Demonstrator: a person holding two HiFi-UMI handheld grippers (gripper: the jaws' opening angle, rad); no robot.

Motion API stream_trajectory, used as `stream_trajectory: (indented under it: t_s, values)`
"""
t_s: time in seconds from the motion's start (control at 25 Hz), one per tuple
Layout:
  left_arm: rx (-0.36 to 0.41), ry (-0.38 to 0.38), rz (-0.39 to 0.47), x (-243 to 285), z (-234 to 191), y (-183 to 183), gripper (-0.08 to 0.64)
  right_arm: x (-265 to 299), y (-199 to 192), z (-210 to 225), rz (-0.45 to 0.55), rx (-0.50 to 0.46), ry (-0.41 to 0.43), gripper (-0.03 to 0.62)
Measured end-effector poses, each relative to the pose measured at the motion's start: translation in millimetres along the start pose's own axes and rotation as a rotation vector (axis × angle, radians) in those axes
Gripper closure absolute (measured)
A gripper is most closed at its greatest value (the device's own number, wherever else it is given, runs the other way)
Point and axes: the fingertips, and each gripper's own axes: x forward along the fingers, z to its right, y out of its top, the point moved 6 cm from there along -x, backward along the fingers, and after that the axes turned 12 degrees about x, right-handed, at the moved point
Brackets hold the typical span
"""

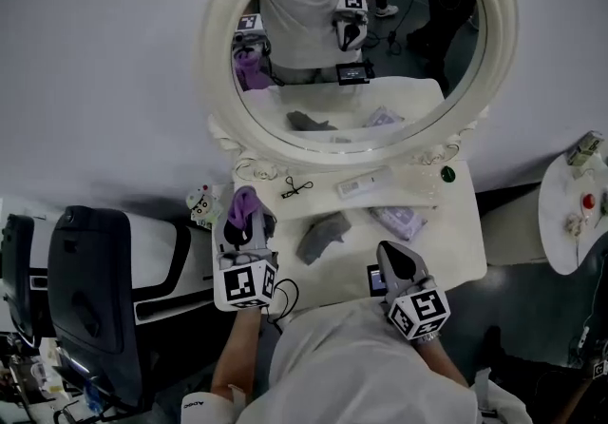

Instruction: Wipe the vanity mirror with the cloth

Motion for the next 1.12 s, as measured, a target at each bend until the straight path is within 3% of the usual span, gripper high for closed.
stream_trajectory:
  t_s: [0.44,0.64,1.12]
  values:
    - [-0.073,-0.228,-0.091,-53.8,93.1,-6.0,0.465,0.5,20.8,6.3,0.078,0.007,-0.009,0.584]
    - [-0.044,-0.347,-0.095,-58.4,137.3,-5.8,0.463,0.8,24.8,9.5,0.086,0.023,0.007,0.584]
    - [-0.039,-0.262,-0.128,-55.3,134.5,-6.0,0.463,5.6,28.6,20.4,0.056,-0.018,0.036,0.585]
